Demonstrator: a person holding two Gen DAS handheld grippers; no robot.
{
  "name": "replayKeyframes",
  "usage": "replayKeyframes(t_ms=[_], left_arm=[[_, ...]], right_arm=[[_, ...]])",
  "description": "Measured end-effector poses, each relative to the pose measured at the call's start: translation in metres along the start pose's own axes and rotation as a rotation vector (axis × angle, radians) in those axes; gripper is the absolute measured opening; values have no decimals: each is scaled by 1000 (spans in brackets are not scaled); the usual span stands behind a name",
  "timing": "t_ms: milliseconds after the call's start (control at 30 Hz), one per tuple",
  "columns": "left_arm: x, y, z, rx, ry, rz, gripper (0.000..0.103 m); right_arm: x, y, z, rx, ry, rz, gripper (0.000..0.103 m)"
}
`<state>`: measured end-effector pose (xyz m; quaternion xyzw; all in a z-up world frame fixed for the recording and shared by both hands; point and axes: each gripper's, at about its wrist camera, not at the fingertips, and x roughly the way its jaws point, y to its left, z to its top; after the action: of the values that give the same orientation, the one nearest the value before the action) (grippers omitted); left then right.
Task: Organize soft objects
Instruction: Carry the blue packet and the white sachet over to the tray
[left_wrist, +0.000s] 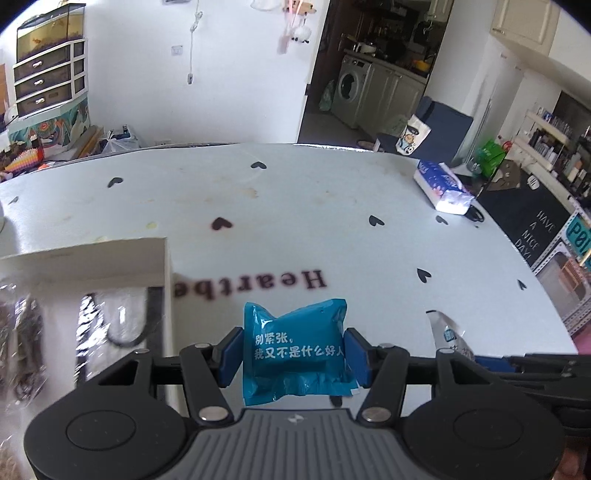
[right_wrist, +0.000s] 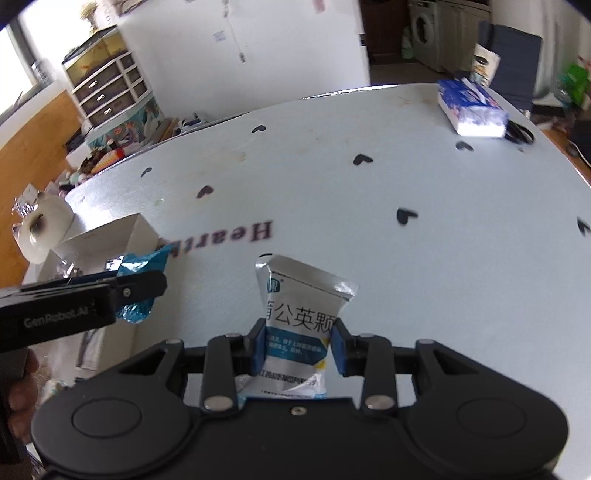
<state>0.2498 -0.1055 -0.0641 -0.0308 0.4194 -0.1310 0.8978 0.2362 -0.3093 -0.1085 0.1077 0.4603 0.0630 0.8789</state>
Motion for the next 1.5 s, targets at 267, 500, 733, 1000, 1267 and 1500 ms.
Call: replayKeyframes(t_ms=[267,500,733,1000,1267,1500], left_arm=[[-46,38,-30,22,-28,-15,58],[-77,88,-55,-3,-42,4,58],[-89,145,-68,-65,-19,-1,58],[-59,193,-76,-139,93,-9,58],[-25,217,-79,-151,146,65,58],[-23,225,-75,-139,123,88,60]], right_arm=[[-25,49,-45,36,-16,-3,36],[-32,96,-71,31,-32,23,36],[-29,144,-81,12,-42,59,36],[-22,188,-70,-45,-46,87,36],[-18,219,-52,-113,-52,106,36],[2,232,-43,-115,-7,136,36]])
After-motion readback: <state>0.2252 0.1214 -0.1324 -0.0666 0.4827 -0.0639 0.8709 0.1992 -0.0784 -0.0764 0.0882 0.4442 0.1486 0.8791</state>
